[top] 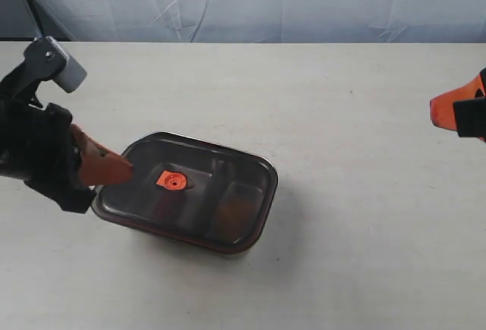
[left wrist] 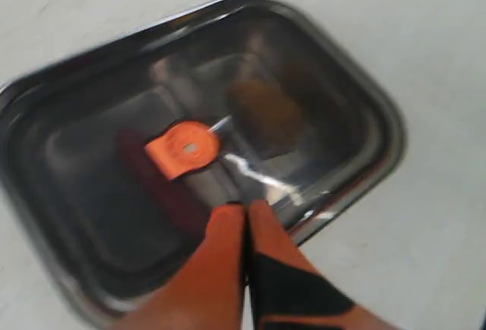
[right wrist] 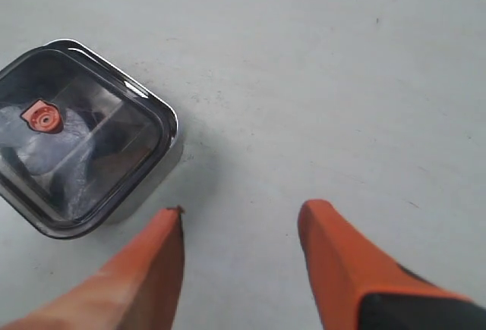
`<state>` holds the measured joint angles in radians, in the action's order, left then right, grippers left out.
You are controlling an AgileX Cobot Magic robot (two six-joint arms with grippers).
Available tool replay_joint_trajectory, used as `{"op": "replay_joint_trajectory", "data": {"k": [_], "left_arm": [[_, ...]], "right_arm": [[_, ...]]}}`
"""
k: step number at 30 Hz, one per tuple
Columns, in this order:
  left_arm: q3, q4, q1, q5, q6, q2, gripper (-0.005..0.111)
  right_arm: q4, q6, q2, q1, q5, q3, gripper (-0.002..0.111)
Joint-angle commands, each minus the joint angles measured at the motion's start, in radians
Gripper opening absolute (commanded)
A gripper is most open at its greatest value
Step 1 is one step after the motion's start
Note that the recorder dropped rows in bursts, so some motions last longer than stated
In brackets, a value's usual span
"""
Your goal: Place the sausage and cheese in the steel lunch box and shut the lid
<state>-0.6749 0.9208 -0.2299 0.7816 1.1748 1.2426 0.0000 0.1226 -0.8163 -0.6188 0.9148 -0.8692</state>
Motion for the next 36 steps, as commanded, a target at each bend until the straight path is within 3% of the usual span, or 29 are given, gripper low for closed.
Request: {"op": "replay_joint_trajectory", "data": {"k": [1,6,11,17,27,33,36], "left_arm": [[-0.006,-0.312,0.001,-0.164,-0.501,0.002,0.000],[-0.006,-0.723,0.001,-0.156,-0.973,0.009,0.000],[-0.006,-0.921,0.001,-0.101,-1.148,0.073,0.000],[-0.031,-0.909,0.001,-0.021,-1.201,0.185,0.000],[-0.055,-0.873,0.001,-0.050,-1.276,0.279,0.000],[-0.075,-0.608,-0.001,-0.031,-1.059,0.279,0.000],[-0.075,-0.600,-0.001,-0.046,-1.059,0.279,0.000]], "right_arm": [[0.000,0.001,0.002,0.001,0.002,-0.003,0.049],[0.000,0.001,0.002,0.001,0.011,-0.003,0.049],[0.000,0.001,0.002,0.001,0.008,-0.003,0.049],[0.000,0.001,0.002,0.001,0.008,-0.003,0.049],[0.005,0.001,0.002,0.001,0.018,-0.003,0.049],[0.005,0.001,0.002,0.001,0.016,-0.003,0.049],[0.000,0.001,0.002,0.001,0.014,-0.003,0.049]]}}
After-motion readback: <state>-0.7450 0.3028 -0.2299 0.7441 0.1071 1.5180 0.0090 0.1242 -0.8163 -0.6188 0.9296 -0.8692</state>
